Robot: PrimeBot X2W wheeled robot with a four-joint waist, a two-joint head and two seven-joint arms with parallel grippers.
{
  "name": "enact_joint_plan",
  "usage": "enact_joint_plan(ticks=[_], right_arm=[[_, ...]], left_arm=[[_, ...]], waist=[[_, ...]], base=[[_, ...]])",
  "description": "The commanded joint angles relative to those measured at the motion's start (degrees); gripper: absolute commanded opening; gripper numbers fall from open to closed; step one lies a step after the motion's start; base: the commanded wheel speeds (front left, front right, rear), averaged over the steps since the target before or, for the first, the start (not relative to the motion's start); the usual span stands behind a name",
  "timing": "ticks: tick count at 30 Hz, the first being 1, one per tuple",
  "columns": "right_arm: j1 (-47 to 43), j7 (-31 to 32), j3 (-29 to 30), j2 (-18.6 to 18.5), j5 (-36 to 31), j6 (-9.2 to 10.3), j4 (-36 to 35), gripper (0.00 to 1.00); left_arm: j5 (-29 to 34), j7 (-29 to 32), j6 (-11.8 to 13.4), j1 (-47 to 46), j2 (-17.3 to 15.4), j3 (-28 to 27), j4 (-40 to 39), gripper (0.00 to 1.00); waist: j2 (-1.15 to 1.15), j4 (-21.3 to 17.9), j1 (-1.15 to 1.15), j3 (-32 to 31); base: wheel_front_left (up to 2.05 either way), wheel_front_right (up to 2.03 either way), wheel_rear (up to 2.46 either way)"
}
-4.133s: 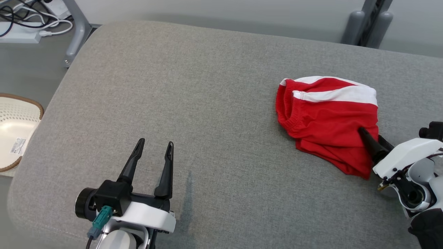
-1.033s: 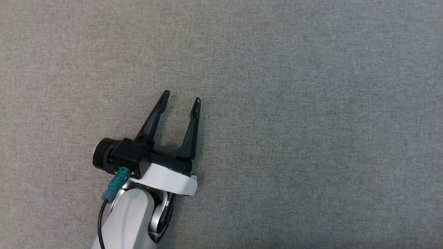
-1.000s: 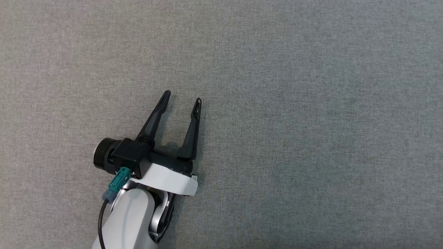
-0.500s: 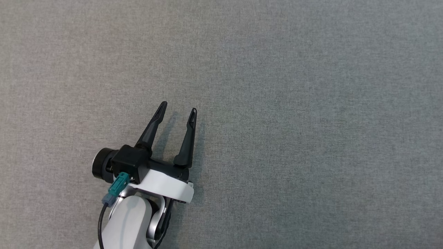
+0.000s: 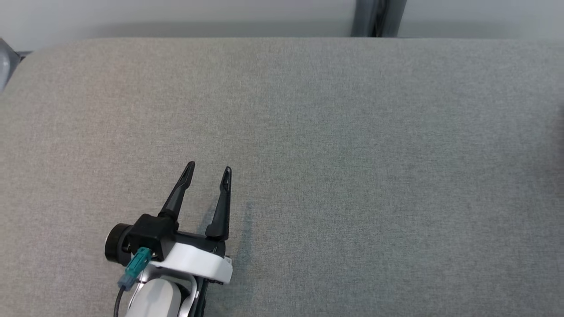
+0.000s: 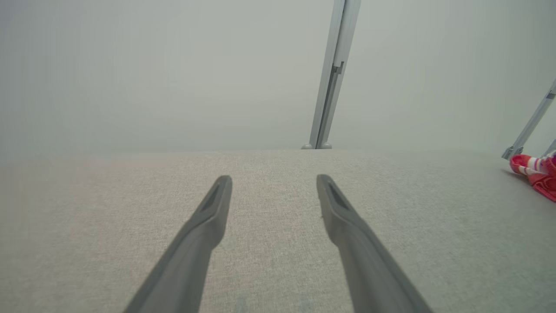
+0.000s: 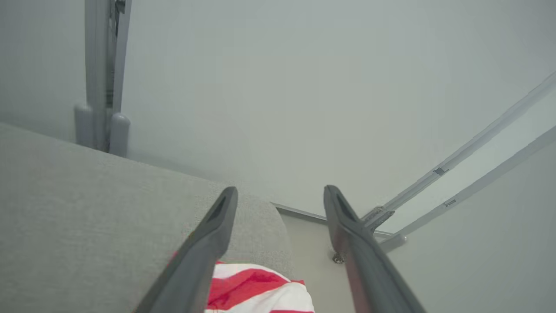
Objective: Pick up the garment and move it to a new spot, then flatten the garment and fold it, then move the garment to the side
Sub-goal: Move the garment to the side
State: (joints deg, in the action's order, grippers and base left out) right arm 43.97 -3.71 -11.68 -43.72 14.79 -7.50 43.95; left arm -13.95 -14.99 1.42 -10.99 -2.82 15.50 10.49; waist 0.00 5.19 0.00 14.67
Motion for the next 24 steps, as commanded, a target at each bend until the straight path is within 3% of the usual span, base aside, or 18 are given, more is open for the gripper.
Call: enact_joint_plan(ticks=[1, 4, 11, 24], right_arm=[[-2.0, -1.7, 0.2, 3.0, 2.2, 0.01, -2.2, 1.0], [-4.7, -4.6, 0.3, 5.9, 2.2, 0.02, -6.4, 1.0], [-14.6, -9.7, 5.6, 16.9, 0.5, 0.02, -14.7, 1.0], [-31.7, -11.5, 9.7, 32.3, -7.1, 0.02, -28.0, 1.0]], left_arm=[[0.3, -0.2, 0.3, 1.1, -0.2, -1.0, -0.7, 1.0], [0.4, -0.2, 0.2, 2.9, -0.2, -2.3, -1.9, 1.0], [-0.4, -0.2, 1.2, 7.9, -0.2, -5.6, -4.3, 1.0], [0.1, -0.2, 2.9, 11.9, -0.2, -7.6, -7.2, 1.0]], waist=[[0.0, -0.5, 0.0, -3.4], [0.0, -0.8, 0.0, -6.1], [0.0, -1.0, 0.0, -11.6], [0.0, -1.3, 0.0, -14.2]], base=[[0.0, 0.0, 0.0], [0.0, 0.0, 0.0], [0.0, 0.0, 0.0], [0.0, 0.0, 0.0]])
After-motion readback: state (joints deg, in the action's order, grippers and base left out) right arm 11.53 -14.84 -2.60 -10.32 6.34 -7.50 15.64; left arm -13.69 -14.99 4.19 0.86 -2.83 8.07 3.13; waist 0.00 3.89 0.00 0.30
